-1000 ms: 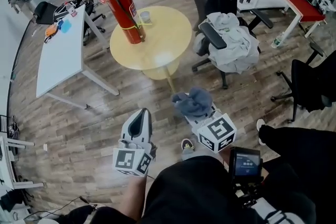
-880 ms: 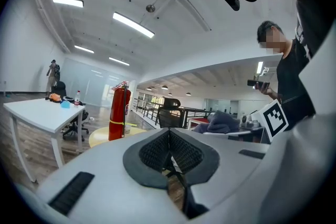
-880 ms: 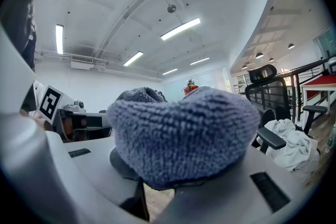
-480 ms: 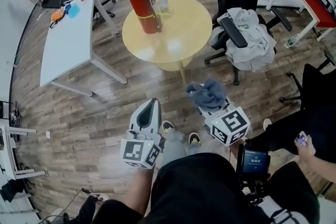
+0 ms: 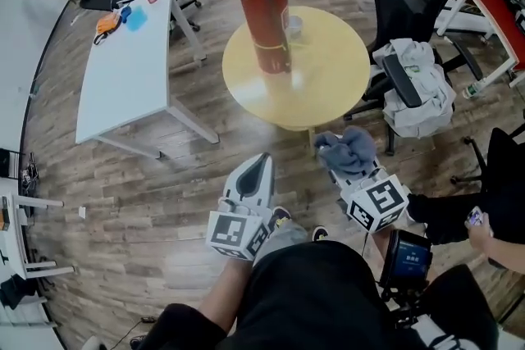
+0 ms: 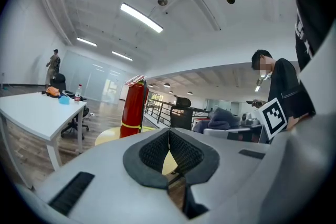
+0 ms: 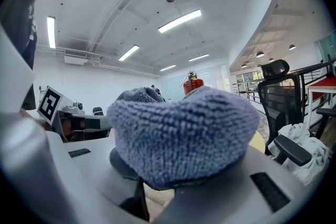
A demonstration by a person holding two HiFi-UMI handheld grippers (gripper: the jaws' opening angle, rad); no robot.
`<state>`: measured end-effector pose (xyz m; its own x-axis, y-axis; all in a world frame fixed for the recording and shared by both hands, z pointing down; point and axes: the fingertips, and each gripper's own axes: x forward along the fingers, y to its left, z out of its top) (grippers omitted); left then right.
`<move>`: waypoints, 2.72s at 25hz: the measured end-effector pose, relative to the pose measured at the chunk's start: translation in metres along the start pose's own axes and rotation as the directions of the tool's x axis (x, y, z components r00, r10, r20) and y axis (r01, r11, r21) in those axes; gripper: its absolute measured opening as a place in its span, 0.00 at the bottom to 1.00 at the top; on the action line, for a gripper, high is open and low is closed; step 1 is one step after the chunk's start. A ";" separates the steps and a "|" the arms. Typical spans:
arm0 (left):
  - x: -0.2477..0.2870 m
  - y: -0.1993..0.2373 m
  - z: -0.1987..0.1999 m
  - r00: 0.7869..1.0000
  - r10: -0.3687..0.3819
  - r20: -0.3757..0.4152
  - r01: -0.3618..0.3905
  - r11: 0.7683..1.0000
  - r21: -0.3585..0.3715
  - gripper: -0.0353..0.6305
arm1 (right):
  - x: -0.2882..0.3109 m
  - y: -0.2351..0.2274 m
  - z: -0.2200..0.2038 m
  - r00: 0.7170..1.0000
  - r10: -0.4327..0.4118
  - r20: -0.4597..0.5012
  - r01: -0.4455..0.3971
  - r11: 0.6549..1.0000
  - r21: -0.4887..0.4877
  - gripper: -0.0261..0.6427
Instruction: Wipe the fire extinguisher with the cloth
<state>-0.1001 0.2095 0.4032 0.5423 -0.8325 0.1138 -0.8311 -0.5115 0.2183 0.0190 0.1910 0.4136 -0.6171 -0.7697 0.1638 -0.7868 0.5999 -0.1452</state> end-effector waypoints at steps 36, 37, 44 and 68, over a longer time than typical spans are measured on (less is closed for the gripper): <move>0.219 0.104 0.043 0.997 0.072 -0.028 -0.071 0.997 0.031 0.09 | 0.178 -0.175 0.057 0.994 0.103 0.029 -0.102 0.995 -0.017 0.19; 0.225 0.105 0.044 0.997 0.077 -0.027 -0.076 0.997 0.032 0.09 | 0.180 -0.179 0.059 0.993 0.112 0.031 -0.112 0.994 -0.021 0.19; 0.255 0.118 0.052 0.994 0.108 -0.024 -0.107 0.993 0.039 0.09 | 0.195 -0.211 0.059 0.987 0.162 0.017 -0.161 0.985 -0.060 0.19; 0.284 0.194 0.095 0.993 0.114 0.007 -0.114 0.990 0.088 0.09 | 0.305 -0.154 0.209 0.782 0.623 0.010 -0.611 0.769 -0.190 0.19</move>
<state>-0.1193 -0.1460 0.3862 0.4433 -0.8868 0.1309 -0.8951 -0.4300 0.1180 -0.0459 -0.1819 0.2819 -0.9728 -0.2298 0.0281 -0.2305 0.9727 -0.0261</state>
